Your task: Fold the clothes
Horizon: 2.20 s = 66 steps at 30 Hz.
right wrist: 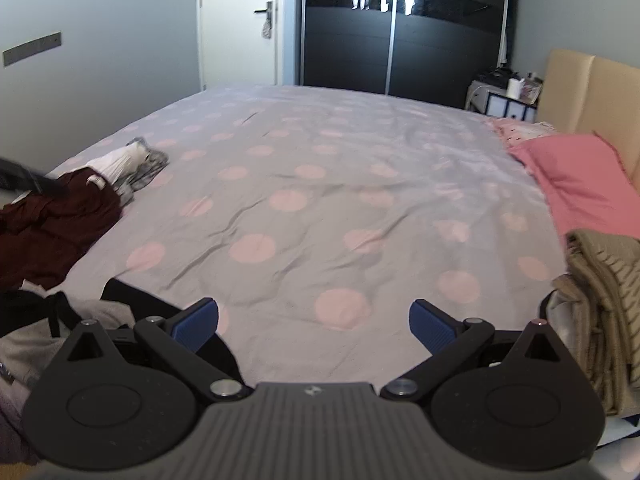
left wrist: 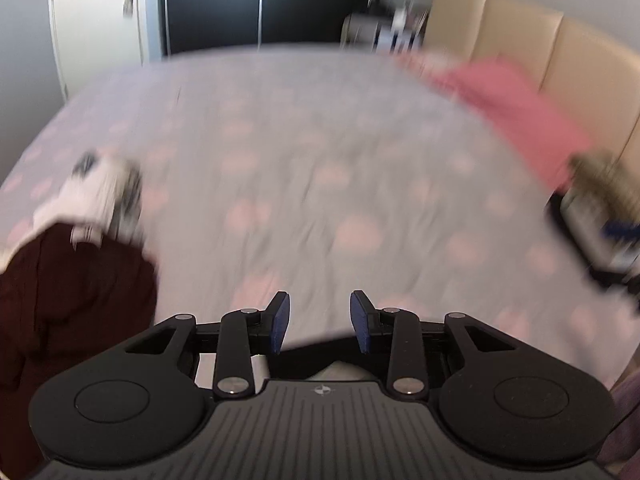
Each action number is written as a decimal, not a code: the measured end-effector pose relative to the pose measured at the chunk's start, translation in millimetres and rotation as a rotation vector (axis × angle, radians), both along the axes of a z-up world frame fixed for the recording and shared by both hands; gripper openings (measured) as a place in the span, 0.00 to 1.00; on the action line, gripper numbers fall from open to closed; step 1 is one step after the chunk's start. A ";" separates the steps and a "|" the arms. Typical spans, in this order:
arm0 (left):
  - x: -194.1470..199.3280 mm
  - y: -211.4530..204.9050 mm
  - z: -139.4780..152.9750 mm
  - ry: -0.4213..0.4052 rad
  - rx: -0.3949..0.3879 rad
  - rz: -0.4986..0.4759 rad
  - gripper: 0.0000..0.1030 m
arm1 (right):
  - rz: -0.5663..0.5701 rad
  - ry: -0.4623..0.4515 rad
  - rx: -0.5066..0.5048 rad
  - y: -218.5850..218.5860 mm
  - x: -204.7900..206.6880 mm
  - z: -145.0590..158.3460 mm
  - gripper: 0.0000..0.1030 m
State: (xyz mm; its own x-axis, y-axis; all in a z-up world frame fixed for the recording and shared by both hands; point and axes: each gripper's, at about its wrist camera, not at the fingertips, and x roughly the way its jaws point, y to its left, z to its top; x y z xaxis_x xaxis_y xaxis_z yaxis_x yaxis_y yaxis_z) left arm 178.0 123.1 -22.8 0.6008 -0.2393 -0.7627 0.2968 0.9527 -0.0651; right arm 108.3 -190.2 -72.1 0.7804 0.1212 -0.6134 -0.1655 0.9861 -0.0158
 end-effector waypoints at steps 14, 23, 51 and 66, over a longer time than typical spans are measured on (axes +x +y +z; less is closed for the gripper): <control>-28.6 72.5 -95.1 0.226 0.213 -0.024 0.45 | 0.052 0.126 0.032 18.7 14.0 -37.0 0.99; -52.2 119.2 -108.6 0.282 0.224 0.034 0.40 | 0.096 0.129 0.014 30.6 14.7 -37.6 0.99; -70.0 77.4 -86.6 0.217 0.319 -0.034 0.36 | 0.167 0.085 -0.043 36.1 -2.1 -33.9 0.99; -73.8 95.1 -104.1 0.224 0.370 0.003 0.07 | 0.195 0.102 -0.051 43.9 -0.1 -36.9 0.99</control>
